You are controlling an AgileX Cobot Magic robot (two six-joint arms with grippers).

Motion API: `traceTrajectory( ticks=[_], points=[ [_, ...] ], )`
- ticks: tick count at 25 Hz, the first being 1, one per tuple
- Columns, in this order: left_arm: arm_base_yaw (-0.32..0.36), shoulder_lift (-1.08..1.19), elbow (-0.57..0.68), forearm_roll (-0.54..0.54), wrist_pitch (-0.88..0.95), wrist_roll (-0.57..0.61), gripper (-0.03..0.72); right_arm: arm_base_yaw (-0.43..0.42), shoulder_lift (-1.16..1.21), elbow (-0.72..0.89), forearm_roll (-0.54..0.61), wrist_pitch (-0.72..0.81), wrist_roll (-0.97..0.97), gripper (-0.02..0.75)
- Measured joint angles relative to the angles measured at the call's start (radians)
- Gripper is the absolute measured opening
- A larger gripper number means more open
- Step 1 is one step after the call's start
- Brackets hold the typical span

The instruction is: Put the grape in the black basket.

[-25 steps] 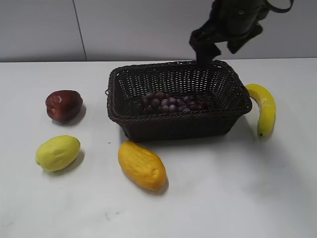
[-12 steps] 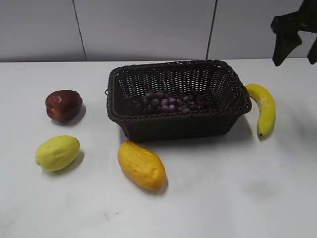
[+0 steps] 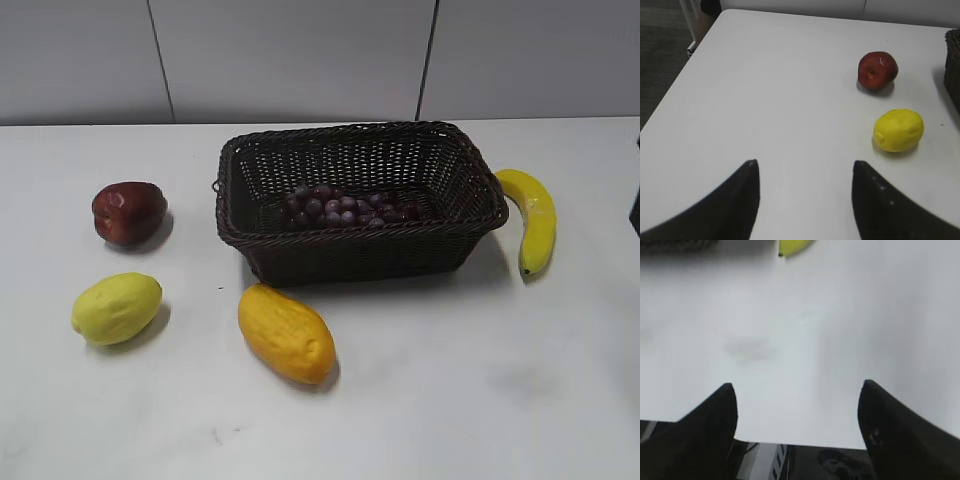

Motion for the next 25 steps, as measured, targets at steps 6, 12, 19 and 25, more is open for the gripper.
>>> traceTrajectory(
  ticks=[6, 12, 19, 25],
  points=[
    [0.0, 0.0, 0.0, 0.0, 0.0, 0.0, 0.552, 0.0, -0.232, 0.26, 0.003, -0.067, -0.001, 0.565],
    [0.0, 0.0, 0.0, 0.0, 0.0, 0.0, 0.552, 0.0, -0.489, 0.434, 0.003, -0.115, -0.001, 0.565],
    [0.0, 0.0, 0.0, 0.0, 0.0, 0.0, 0.552, 0.0, -0.806, 0.585, 0.004, -0.133, -0.001, 0.563],
    [0.0, 0.0, 0.0, 0.0, 0.0, 0.0, 0.552, 0.0, -1.041, 0.616, 0.013, -0.13, -0.001, 0.563]
  ],
)
